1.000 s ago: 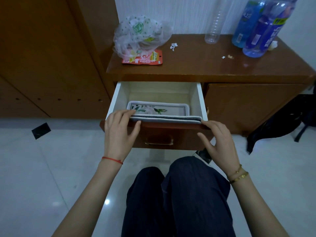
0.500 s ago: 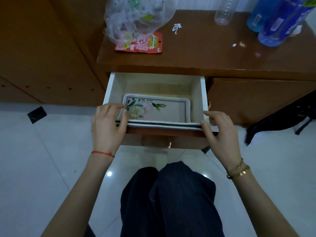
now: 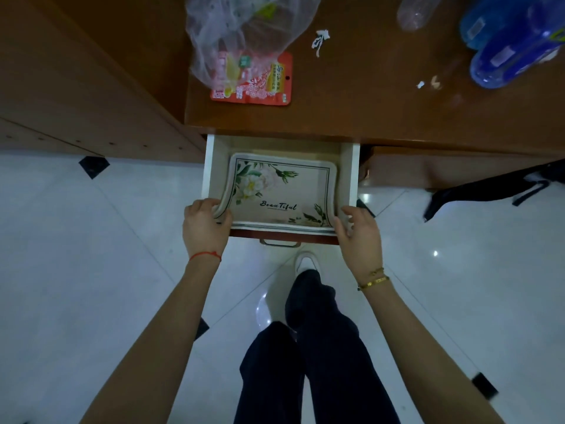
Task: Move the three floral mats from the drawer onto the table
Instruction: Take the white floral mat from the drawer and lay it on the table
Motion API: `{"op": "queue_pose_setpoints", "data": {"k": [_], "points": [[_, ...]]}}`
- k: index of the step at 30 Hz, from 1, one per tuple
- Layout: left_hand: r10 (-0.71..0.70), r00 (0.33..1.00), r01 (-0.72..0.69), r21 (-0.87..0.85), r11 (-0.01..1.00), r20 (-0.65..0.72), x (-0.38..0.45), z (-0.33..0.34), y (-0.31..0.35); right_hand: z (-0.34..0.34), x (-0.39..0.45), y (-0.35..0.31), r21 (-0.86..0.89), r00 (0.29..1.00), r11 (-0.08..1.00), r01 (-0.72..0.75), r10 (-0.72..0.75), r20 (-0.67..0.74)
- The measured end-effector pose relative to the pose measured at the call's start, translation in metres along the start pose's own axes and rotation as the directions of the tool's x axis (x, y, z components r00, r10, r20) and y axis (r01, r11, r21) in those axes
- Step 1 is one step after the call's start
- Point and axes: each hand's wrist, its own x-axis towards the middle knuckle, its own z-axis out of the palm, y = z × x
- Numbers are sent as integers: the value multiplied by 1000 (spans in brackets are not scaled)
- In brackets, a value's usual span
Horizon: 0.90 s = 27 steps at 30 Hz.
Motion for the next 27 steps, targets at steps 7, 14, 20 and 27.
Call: {"op": "queue_pose_setpoints", "data": {"k": [7, 14, 20, 27], "points": [[-242, 967, 246, -41, 968, 82, 4, -4, 10, 2, 13, -15, -5, 977, 979, -201, 201, 73], [-403, 909, 415, -123, 901, 111, 3, -5, 14, 8, 14, -16, 56, 914, 917, -394, 385, 125], [-435, 886, 457, -142, 878, 160, 10, -12, 11, 5, 10, -17, 142, 826, 814, -562, 545, 146], [-505, 831, 554, -276, 786, 232, 6, -33, 9, -12, 2, -13, 383, 637, 523, -761, 714, 292]]}}
